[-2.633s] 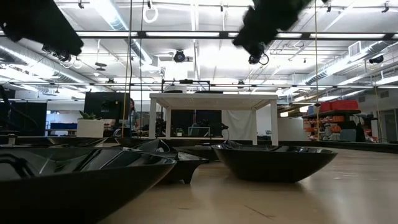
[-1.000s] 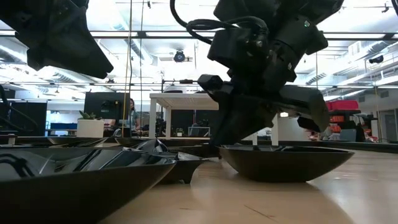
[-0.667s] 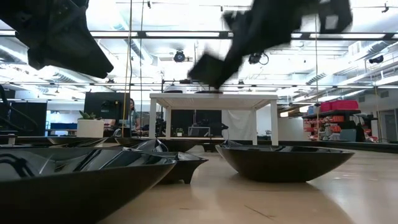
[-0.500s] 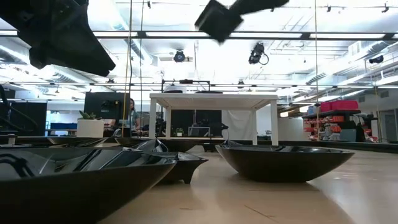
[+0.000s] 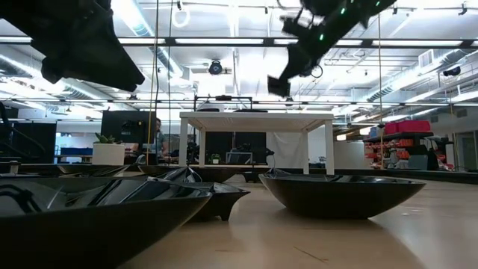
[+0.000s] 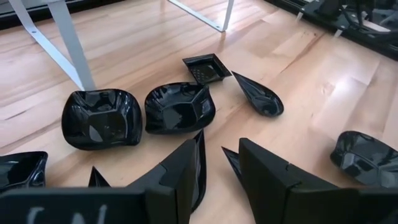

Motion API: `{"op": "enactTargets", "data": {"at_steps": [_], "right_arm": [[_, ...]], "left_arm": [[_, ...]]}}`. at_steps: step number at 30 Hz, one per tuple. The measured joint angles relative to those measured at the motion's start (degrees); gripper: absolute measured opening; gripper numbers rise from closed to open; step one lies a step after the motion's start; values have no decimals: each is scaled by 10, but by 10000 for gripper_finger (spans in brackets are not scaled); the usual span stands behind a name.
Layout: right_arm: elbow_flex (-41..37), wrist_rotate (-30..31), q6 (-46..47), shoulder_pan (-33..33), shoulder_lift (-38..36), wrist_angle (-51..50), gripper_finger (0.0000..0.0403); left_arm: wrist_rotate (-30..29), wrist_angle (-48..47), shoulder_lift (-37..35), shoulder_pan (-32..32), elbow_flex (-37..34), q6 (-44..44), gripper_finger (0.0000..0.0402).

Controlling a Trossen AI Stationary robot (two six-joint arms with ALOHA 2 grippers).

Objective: Pick & Place Mini shaped plates
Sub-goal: Stack the black square plate on top of the other black square plate on the shelf

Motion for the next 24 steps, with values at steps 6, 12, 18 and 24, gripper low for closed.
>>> {"op": "enactTargets", "data": {"at_steps": [6,12,18,24], "right_arm": [[0,-27,0,-34,50,7,2],[0,-23,6,-40,62,2,2],[0,4,14,-39,60,-27,2],[0,5,-2,-39,60,-43,3]], "left_arm": [[1,0,0,12,0,13,128],[1,0,0,14,0,13,128],[5,0,0,13,0,14,128],[5,0,0,13,0,15,128]]}}
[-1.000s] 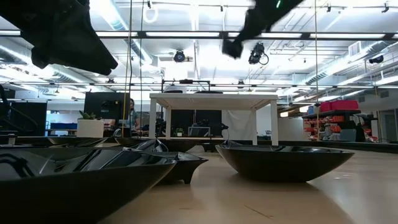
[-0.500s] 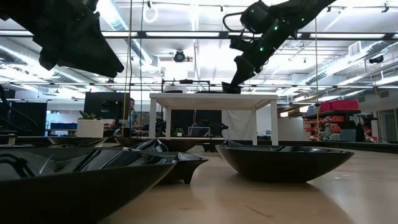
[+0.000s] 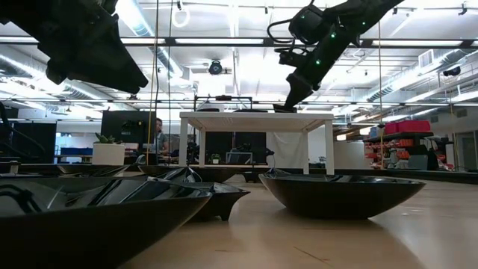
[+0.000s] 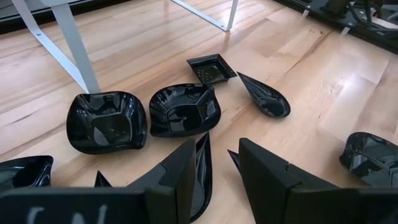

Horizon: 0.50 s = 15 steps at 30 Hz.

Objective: Pick & Place Mini shaped plates
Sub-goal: Stack the black square plate on top of the other black square plate on the shelf, then stack the black leaf-shaped plate on top of the other black leaf-shaped plate on the shelf

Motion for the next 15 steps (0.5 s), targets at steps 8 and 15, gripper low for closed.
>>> {"op": "enactTargets", "data": {"at_steps": [8,15], "right_arm": [[0,44,-5,0,0,-1,39],[0,9,-20,1,-16,7,143]], "left_arm": [[0,0,0,0,0,0,128],[0,0,0,0,0,-2,128]]}}
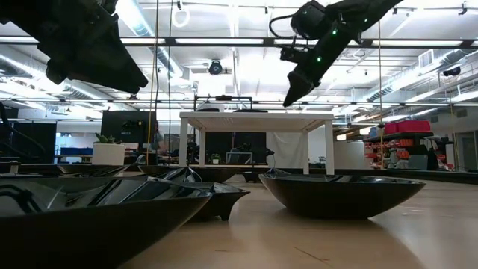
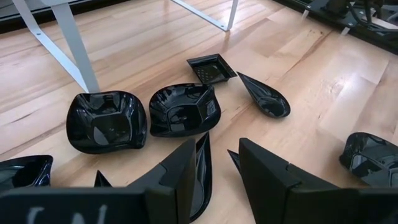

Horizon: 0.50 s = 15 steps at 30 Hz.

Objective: Pick & Place Mini shaped plates
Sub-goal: Stack the black leaf-shaped plate on top of the other black leaf-shaped plate on the shelf

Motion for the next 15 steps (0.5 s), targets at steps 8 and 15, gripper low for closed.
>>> {"op": "enactTargets", "data": {"at_steps": [8,15], "right_arm": [[0,-161,46,37,-72,29,195],[-11,-212,110,183,-67,37,195]], "left_arm": [[0,0,0,0,0,0,128],[0,0,0,0,0,-1,128]]}}
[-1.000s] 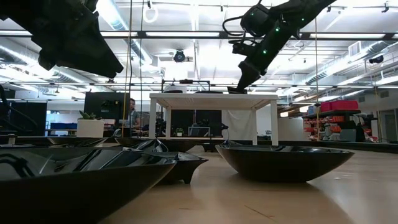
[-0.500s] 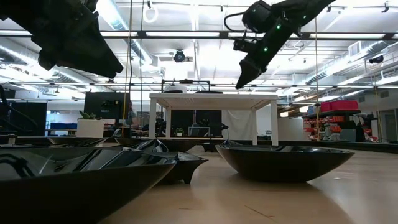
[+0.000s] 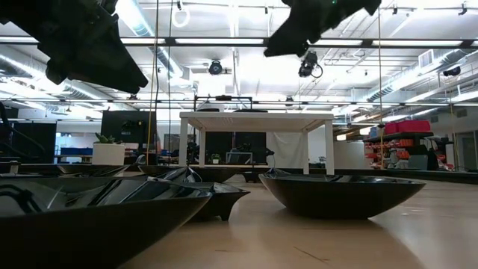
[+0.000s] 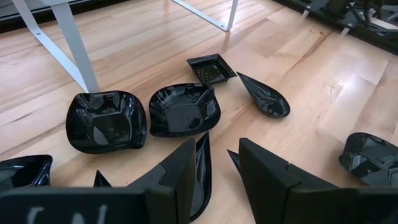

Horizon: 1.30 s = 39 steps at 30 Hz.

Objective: Pick & Place Mini shaped plates
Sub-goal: Stack the black leaf-shaped plate on top of the other black leaf-shaped plate on the shelf

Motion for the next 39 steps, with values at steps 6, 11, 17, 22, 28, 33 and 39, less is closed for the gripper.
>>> {"op": "enactTargets", "data": {"at_steps": [6,11,17,22,28,33,39], "right_arm": [[-27,52,67,148,63,-2,176],[-35,12,118,230,127,-10,162],[-36,21,233,269,215,-2,154],[-36,17,301,269,268,39,153],[-36,4,311,270,284,69,153],[-36,4,317,270,284,82,146],[-36,15,317,269,287,82,89]], "left_arm": [[0,4,0,0,0,1,128],[0,7,0,0,0,1,128],[-1,9,0,0,0,1,128],[0,11,0,0,0,1,128],[0,10,0,0,0,2,128],[0,10,0,0,0,2,128],[0,10,0,0,0,2,128]]}}
